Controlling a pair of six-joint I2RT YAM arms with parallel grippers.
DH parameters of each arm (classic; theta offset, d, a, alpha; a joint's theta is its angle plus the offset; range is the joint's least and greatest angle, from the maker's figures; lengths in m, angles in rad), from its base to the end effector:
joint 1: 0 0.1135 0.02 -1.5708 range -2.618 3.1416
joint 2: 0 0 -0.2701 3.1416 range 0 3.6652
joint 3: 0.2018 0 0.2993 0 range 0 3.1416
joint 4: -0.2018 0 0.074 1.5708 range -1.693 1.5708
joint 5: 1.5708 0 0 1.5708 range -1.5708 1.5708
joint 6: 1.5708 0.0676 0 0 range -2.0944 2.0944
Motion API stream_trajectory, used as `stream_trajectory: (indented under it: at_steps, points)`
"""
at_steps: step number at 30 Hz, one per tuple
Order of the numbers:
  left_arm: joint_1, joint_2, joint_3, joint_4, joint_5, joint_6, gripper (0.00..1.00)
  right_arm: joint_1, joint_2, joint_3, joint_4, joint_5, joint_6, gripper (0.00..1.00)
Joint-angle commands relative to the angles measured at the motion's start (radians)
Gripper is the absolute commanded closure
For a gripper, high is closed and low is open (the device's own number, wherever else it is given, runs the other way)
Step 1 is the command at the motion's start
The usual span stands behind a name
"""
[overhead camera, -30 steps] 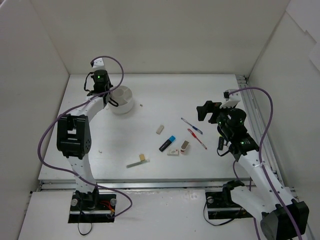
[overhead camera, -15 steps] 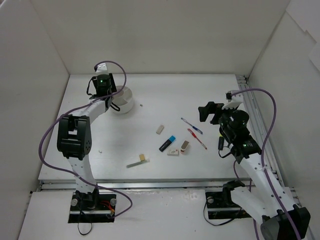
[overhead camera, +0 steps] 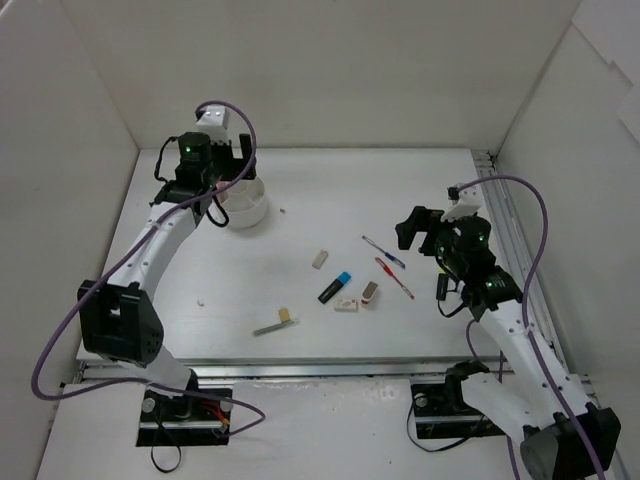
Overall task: Sort the stationery into containers
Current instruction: Pick up the pen from the center of the board.
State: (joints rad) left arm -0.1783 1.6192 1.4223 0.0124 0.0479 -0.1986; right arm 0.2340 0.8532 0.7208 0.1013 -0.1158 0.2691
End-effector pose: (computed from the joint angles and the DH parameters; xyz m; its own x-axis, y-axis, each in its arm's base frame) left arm 0.4634 -0.0868 0.3588 -0.2211 -0.1604 -0.9620 0.1835 0.9619 -0.2026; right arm 0.2726 0.0730 0.3334 -0.1203 0.2428 -0.9626 -0.3223 0.9076 0.2692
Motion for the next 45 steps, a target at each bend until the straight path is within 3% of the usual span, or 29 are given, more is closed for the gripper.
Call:
stream_trajectory:
  at_steps: [1, 9, 13, 24, 28, 37, 45]
  points:
    - [-0.085, -0.088, 0.008, -0.192, 0.251, 0.054, 0.00, -0.010, 0.102, 0.090, -0.095, 0.067, 0.055, 0.02]
    - [-0.219, -0.342, -0.327, -0.149, 0.277, -0.027, 0.00, -0.010, 0.372, 0.192, -0.290, -0.053, -0.010, 0.02]
    - [-0.250, -0.461, -0.475, -0.156, 0.242, -0.071, 0.00, -0.012, 0.461, 0.232, -0.368, 0.046, -0.005, 0.02]
    - [-0.328, -0.656, -0.652, -0.253, 0.213, -0.101, 0.00, 0.001, 0.356, 0.086, -0.423, -0.012, 0.025, 0.02]
    - [-0.411, -0.641, -0.758, -0.265, 0.187, -0.157, 0.00, 0.004, 0.310, 0.062, -0.433, -0.009, 0.039, 0.02]
    - [-0.625, -0.516, -0.809, -0.302, 0.018, -0.286, 0.00, 0.001, 0.161, 0.069, -0.440, 0.025, 0.051, 0.02]
    - [-0.728, -0.300, -0.728, -0.318, -0.131, -0.288, 0.01, -0.001, 0.081, 0.051, -0.443, 0.015, 0.047, 0.02]
